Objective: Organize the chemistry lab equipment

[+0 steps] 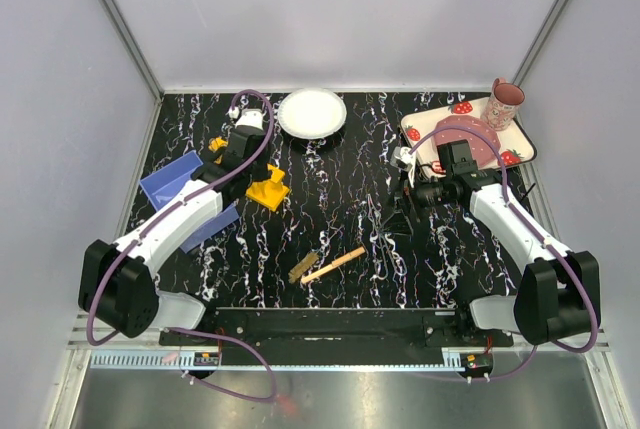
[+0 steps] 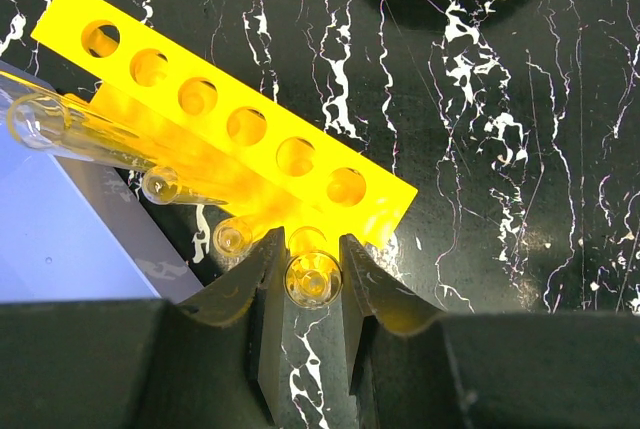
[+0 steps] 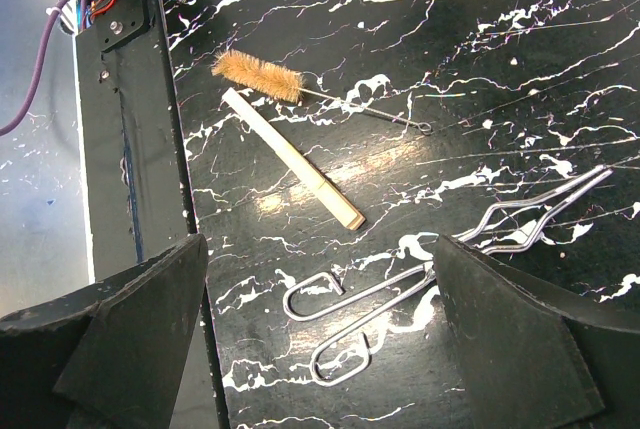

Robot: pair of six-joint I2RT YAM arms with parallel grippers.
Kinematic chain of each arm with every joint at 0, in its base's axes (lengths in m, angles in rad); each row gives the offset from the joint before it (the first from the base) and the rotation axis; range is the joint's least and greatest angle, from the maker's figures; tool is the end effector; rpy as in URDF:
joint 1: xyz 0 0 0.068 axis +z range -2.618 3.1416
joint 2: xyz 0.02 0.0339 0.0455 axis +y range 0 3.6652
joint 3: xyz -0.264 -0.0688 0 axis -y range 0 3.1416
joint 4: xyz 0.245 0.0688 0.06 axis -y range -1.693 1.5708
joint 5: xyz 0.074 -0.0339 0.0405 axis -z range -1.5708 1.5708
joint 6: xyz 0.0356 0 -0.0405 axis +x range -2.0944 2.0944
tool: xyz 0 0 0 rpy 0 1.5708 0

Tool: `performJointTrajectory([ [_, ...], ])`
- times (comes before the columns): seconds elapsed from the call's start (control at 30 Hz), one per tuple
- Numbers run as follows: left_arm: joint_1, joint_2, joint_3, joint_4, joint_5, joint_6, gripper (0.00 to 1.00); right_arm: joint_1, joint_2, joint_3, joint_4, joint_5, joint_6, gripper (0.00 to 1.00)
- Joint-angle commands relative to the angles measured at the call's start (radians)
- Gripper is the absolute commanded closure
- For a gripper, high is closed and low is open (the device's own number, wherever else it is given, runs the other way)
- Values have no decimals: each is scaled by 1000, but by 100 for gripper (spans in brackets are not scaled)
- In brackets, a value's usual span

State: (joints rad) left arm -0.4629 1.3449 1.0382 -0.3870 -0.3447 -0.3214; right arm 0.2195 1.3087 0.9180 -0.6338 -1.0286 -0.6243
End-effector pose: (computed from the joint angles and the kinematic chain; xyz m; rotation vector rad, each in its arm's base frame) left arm 0.2695 -0.1211 0.2853 -0.0237 2.2167 -0.0406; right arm 0.2364 0.0840 0.2517 -1.2174 1.8626 1.0927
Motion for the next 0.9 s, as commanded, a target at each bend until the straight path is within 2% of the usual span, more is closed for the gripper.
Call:
performJointTrajectory([
  [0.0,9,7,-10,66,10,-1,79,-5,6,33,-7,12,-23,0],
  [0.5,13,49,-63,103,10,-10,75,-5,9,36,-14,12,-29,0],
  [0.87,15,37,-81,106,3,-13,60,-11,9,36,-18,10,-31,0],
])
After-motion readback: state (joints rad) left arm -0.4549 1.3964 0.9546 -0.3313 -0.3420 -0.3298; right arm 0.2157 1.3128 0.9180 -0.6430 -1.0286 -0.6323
